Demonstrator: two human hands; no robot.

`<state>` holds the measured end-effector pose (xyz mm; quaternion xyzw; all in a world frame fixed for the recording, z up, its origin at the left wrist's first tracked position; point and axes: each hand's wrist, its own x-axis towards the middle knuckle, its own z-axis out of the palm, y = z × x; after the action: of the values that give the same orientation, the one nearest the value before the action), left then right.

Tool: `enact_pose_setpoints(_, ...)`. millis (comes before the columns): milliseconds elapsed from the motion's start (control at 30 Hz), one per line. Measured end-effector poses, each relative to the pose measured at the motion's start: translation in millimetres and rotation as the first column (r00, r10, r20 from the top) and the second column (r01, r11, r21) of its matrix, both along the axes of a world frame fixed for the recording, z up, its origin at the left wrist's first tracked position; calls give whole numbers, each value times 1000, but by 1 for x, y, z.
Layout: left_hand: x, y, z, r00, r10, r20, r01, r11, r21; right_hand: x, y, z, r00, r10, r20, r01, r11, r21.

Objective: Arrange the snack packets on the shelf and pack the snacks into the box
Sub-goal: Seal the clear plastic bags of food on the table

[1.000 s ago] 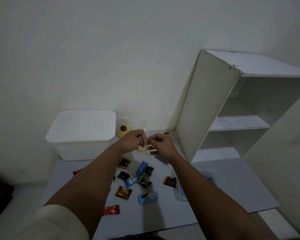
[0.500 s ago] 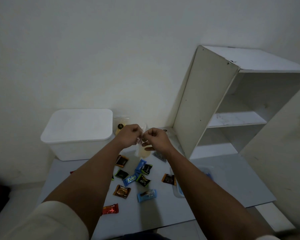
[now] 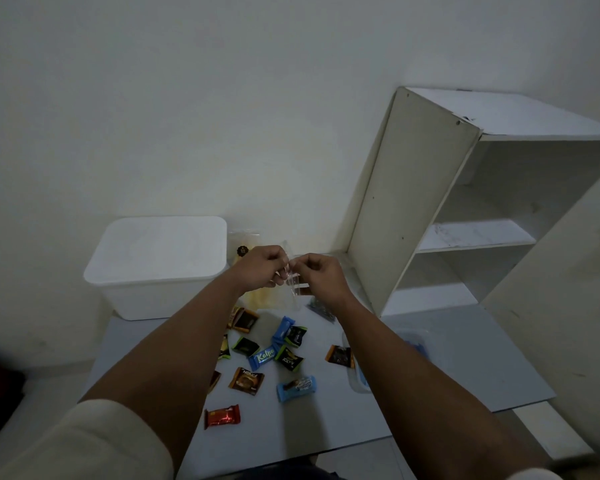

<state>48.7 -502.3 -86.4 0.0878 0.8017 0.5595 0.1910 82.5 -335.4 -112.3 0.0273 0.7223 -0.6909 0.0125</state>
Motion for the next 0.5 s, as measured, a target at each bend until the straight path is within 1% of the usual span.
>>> enact_pose_setpoints(67,1,4,1,999,24,-24,-25,1000,-19,1,-1,-1,999,-11,-38,12,1000,28)
enact_pose_setpoints(133,1,9,2,991,88,-103,-92,995,-40,1,-3,-1,998,-10,-69,15,998,60)
enact_pose_setpoints(233,0,13,3,977,147,-153,-149,989,2,1,-3,1,998,6,-70,-1,997,71)
enact_pose_setpoints(367,4,14,3,981,160,-106,-151,985,84,1,0,5,1000,-12,-20,12,1000,-5)
enact_pose_setpoints(500,7,13,-4,984,172,-45,-169,983,73,-4,1,4,1000,-14,3,15,998,-66)
